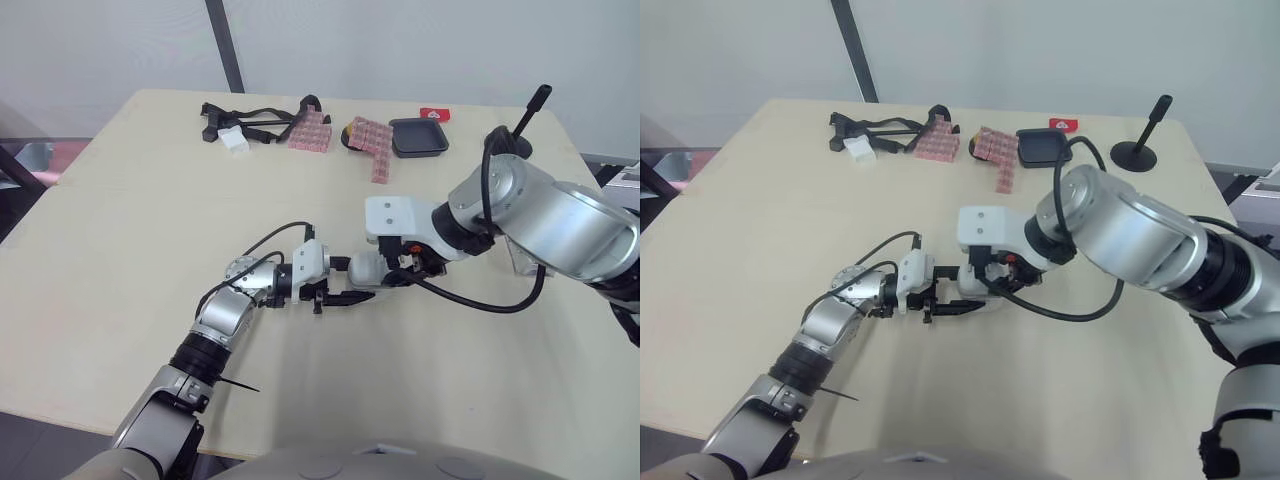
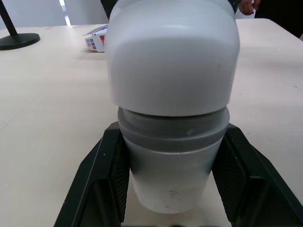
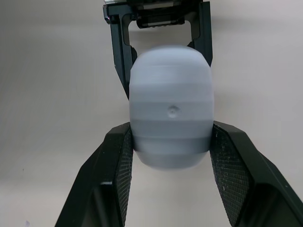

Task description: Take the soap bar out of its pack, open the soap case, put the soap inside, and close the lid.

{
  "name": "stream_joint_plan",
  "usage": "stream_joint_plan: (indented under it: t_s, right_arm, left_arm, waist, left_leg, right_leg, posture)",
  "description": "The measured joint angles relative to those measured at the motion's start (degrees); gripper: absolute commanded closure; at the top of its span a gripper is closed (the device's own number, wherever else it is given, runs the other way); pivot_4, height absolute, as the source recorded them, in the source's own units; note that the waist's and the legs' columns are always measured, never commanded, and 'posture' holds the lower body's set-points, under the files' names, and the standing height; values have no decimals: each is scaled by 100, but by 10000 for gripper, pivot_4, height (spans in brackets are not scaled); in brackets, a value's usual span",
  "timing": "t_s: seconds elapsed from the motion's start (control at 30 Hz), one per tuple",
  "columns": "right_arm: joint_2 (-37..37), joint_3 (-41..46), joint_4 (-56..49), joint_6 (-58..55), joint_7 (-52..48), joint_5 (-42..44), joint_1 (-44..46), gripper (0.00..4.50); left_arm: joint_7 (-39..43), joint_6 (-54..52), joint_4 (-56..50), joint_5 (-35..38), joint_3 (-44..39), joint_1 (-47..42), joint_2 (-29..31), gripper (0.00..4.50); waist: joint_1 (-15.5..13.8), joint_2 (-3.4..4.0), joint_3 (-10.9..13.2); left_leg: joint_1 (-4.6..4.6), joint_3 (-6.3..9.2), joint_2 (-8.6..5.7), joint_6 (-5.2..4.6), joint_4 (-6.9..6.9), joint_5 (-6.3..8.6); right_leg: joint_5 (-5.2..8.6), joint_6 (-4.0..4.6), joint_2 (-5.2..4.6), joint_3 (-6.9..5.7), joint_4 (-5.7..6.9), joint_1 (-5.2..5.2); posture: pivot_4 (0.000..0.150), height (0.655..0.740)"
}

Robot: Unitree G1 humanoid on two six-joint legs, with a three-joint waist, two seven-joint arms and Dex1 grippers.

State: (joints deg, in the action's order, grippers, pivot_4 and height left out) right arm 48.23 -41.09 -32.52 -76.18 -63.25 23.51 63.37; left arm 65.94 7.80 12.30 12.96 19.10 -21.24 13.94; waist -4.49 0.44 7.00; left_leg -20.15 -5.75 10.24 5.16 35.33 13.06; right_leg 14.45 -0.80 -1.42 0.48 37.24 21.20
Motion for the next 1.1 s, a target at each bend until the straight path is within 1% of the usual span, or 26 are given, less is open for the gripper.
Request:
stream_joint_plan:
  t_s: [0.27, 0.93, 1.1]
  right_arm:
    - [7, -5, 6, 67, 48, -4, -70, 25878]
    - [166, 3, -29, 86, 46, 36, -84, 25878]
    - [133, -21, 36, 104, 46, 36, -92, 25878]
  left_arm:
    - [-52, -22, -5, -4, 2, 16, -3, 25902]
    - [-47, -22, -7, -8, 4, 26, -26, 25902]
    - [-52, -23, -6, -8, 1, 42, -16, 25902]
  waist:
    - [5, 0, 0]
    - [7, 0, 0]
    - [15, -1, 0]
  left_leg:
    - [20, -1, 0, 3, -5, -1]
    - [30, -1, -1, 6, -19, -2]
    - [67, -11, -2, 23, -49, 0]
  right_leg:
    - [0, 0, -1, 1, -2, -16]
    - [0, 0, -1, 1, -14, -24]
    - [0, 0, -2, 5, -28, -49]
  posture:
    - [1500, 7374]
    - [1500, 7374]
    - [1500, 7374]
